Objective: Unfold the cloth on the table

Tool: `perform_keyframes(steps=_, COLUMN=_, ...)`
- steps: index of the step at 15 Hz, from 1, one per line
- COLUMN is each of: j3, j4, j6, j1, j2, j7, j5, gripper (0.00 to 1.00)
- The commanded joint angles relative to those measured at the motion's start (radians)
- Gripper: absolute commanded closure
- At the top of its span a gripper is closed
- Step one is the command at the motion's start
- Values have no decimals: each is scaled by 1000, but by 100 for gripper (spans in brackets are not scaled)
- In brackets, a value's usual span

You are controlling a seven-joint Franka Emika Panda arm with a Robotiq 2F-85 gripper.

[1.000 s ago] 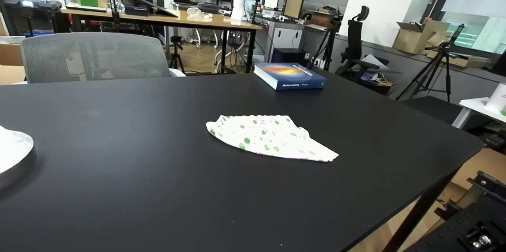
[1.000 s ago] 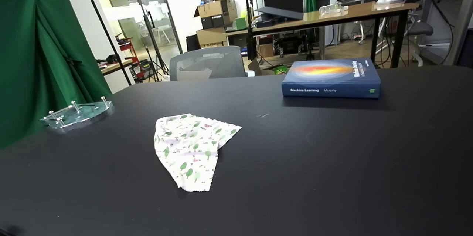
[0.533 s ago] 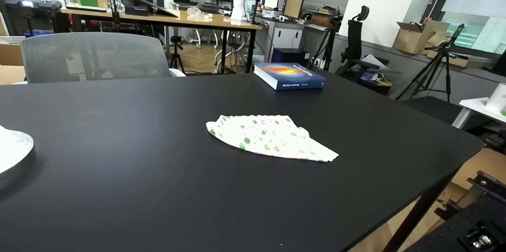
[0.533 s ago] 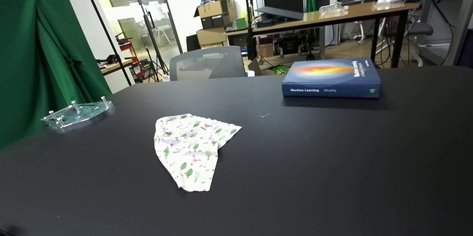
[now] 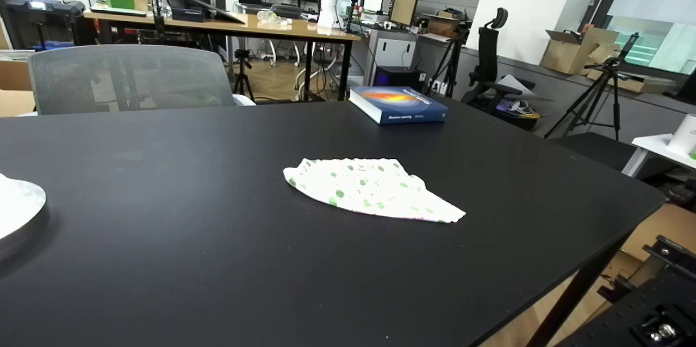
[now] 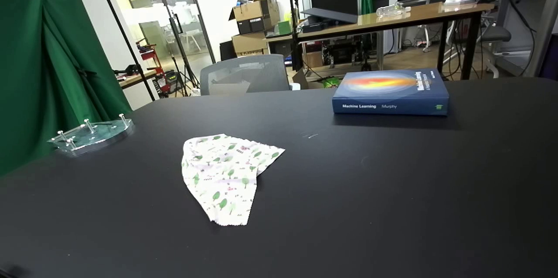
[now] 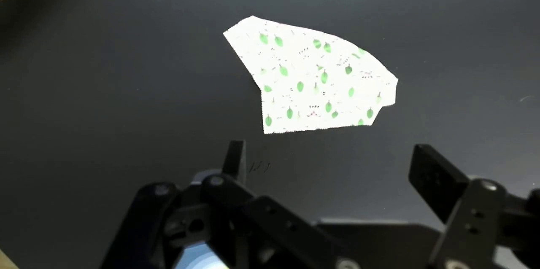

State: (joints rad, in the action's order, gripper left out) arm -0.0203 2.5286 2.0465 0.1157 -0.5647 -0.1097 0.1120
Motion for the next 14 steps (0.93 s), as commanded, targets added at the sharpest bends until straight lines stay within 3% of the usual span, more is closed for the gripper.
perform_keyframes(steps=1, j3=17, j4=-3, j6=1, j1=-17, j2=10, j7=-10, j5=-11, gripper=0)
perform_keyframes(steps=3, j3=6, j4=0, j6=46, j1=-1, j2=24, j7=-51, j5=-22, gripper=0)
perform_keyframes(steps=7, j3=14, j4=-55, j6=98, j1=32, j2=201, j7=-92, j5=-60, gripper=0)
perform_keyframes(steps=14, j3=16, j4=-136, j6=424, j1=-13, j2=545, j7=-95, j5=-51, gripper=0)
